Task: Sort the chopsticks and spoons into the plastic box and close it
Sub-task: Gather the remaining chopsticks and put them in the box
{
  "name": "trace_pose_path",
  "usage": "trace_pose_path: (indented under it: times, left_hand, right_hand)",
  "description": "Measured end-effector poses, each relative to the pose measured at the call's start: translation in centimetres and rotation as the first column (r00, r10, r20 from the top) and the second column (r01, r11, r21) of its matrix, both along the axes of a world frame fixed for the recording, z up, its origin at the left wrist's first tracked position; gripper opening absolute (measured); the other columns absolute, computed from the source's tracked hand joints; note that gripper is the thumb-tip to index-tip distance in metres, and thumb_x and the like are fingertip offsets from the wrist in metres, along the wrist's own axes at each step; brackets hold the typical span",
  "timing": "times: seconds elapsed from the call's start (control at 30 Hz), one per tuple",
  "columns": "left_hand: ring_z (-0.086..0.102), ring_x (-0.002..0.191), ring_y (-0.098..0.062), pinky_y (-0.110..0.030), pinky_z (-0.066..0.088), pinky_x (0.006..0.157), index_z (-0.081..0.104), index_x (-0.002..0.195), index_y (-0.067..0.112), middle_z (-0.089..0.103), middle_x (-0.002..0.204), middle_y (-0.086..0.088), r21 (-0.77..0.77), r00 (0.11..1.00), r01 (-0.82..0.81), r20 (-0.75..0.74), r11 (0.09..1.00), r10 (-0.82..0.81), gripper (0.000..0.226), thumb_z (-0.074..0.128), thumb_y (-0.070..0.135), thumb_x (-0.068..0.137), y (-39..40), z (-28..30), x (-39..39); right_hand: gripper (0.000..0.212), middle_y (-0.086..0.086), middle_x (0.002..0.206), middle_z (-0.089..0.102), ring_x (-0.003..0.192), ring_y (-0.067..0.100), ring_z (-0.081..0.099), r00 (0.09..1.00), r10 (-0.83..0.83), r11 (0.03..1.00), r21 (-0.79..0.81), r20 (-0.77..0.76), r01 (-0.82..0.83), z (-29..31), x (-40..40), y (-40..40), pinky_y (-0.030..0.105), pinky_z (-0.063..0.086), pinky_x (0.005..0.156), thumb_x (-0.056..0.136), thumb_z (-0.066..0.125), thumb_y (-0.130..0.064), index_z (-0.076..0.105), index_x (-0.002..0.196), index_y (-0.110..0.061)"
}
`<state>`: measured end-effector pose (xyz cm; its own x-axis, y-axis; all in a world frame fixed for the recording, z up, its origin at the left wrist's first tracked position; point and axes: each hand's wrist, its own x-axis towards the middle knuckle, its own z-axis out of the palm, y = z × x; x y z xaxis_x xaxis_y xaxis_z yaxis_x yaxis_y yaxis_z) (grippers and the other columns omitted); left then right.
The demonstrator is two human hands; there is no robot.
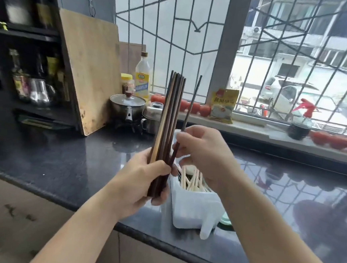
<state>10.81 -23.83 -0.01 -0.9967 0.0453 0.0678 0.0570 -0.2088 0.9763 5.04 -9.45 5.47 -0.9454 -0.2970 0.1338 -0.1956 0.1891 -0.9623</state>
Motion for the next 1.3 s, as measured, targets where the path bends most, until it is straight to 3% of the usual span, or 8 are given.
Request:
trace_pose_path:
  times: [0.1, 0.17, 0.3, 0.47, 0.8, 1.03, 1.17, 1.3]
  left_hand:
    - [0.041, 0.046, -0.023, -0.028, 0.031, 0.042, 0.052, 0.106, 0.007, 0.048, 0.073, -0.012, -0.013, 0.996, -0.082, 0.020, 0.997, 0.083, 0.018, 0.050, -0.007, 0.095, 0.1, -0.5, -0.3]
    - [0.040, 0.047, -0.022, -0.030, 0.030, 0.045, 0.052, 0.112, 0.005, 0.044, 0.070, -0.008, -0.008, 0.986, -0.160, 0.046, 0.987, 0.160, 0.018, 0.052, -0.004, 0.096, -0.3, -0.9, -0.6]
    - [0.049, 0.051, -0.021, -0.032, 0.037, 0.045, 0.055, 0.121, 0.010, 0.051, 0.078, -0.007, 0.015, 0.968, -0.250, 0.045, 0.968, 0.249, 0.023, 0.057, 0.005, 0.099, -0.7, -0.7, -1.2]
    - [0.061, 0.057, -0.019, -0.033, 0.048, 0.049, 0.058, 0.113, 0.010, 0.058, 0.080, -0.008, 0.036, 0.959, -0.276, 0.077, 0.961, 0.272, 0.014, 0.058, 0.006, 0.099, 0.9, 1.0, -2.6]
    - [0.065, 0.053, -0.019, -0.032, 0.053, 0.049, 0.056, 0.115, 0.001, 0.062, 0.091, -0.015, -0.030, 0.915, -0.399, 0.054, 0.916, 0.400, 0.018, 0.058, 0.006, 0.098, 3.6, 1.5, -5.9]
    - [0.066, 0.054, -0.018, -0.032, 0.052, 0.048, 0.058, 0.113, 0.010, 0.059, 0.090, -0.013, -0.091, 0.928, -0.364, 0.054, 0.927, 0.370, 0.014, 0.058, 0.007, 0.099, 2.5, 1.5, -4.5]
    - [0.068, 0.058, -0.021, -0.033, 0.051, 0.050, 0.058, 0.110, 0.010, 0.066, 0.084, -0.009, -0.095, 0.943, -0.324, 0.041, 0.941, 0.329, 0.012, 0.061, 0.008, 0.098, 2.9, 1.5, -4.5]
    - [0.070, 0.063, -0.024, -0.034, 0.052, 0.053, 0.058, 0.115, 0.013, 0.077, 0.085, -0.006, -0.088, 0.956, -0.286, 0.048, 0.954, 0.291, 0.017, 0.063, 0.011, 0.099, 3.2, 1.7, -4.6]
  right_hand:
    - [0.012, 0.008, 0.083, 0.073, 0.070, 0.017, 0.070, 0.963, -0.229, 0.970, -0.121, -0.144, 0.213, 2.8, -1.7, 2.3, 0.028, 0.061, 0.064, 0.102, 0.058, -0.014, 0.067, 0.096, -0.010]
    - [0.012, 0.008, 0.082, 0.071, 0.069, 0.020, 0.071, 0.905, -0.301, 0.934, 0.096, -0.301, 0.343, 4.0, -3.8, 4.4, 0.031, 0.062, 0.064, 0.101, 0.059, -0.017, 0.067, 0.098, -0.008]
    - [0.020, 0.008, 0.077, 0.070, 0.072, 0.026, 0.072, 0.947, -0.046, 0.580, 0.763, -0.318, 0.285, 0.8, -6.3, 5.9, 0.044, 0.063, 0.069, 0.098, 0.060, -0.021, 0.068, 0.084, -0.008]
    - [0.011, 0.007, 0.075, 0.067, 0.068, 0.024, 0.069, 0.963, 0.139, 0.268, 0.945, -0.232, 0.189, -2.9, -7.2, 3.9, 0.037, 0.062, 0.064, 0.090, 0.061, -0.012, 0.065, 0.082, -0.008]
    - [0.017, 0.010, 0.063, 0.070, 0.061, 0.025, 0.073, 0.995, -0.034, 0.545, 0.837, 0.089, -0.057, -6.6, -8.6, 1.2, 0.033, 0.063, 0.064, 0.093, 0.051, -0.001, 0.062, 0.079, -0.003]
    - [0.013, 0.014, 0.085, 0.075, 0.076, 0.030, 0.075, 0.996, -0.008, 0.488, 0.870, 0.087, -0.072, -7.4, -8.5, 0.6, 0.041, 0.064, 0.074, 0.090, 0.059, -0.005, 0.071, 0.089, -0.001]
    - [0.019, 0.010, 0.061, 0.069, 0.050, 0.022, 0.069, 0.993, -0.057, 0.578, 0.815, 0.101, -0.050, -6.9, -8.5, 0.9, 0.025, 0.056, 0.046, 0.092, 0.054, -0.002, 0.061, 0.074, -0.005]
    - [0.025, 0.011, 0.073, 0.073, 0.057, 0.021, 0.071, 0.995, -0.027, 0.619, 0.783, 0.098, -0.061, -6.3, -7.9, 1.9, 0.034, 0.064, 0.064, 0.095, 0.066, -0.025, 0.061, 0.078, -0.008]
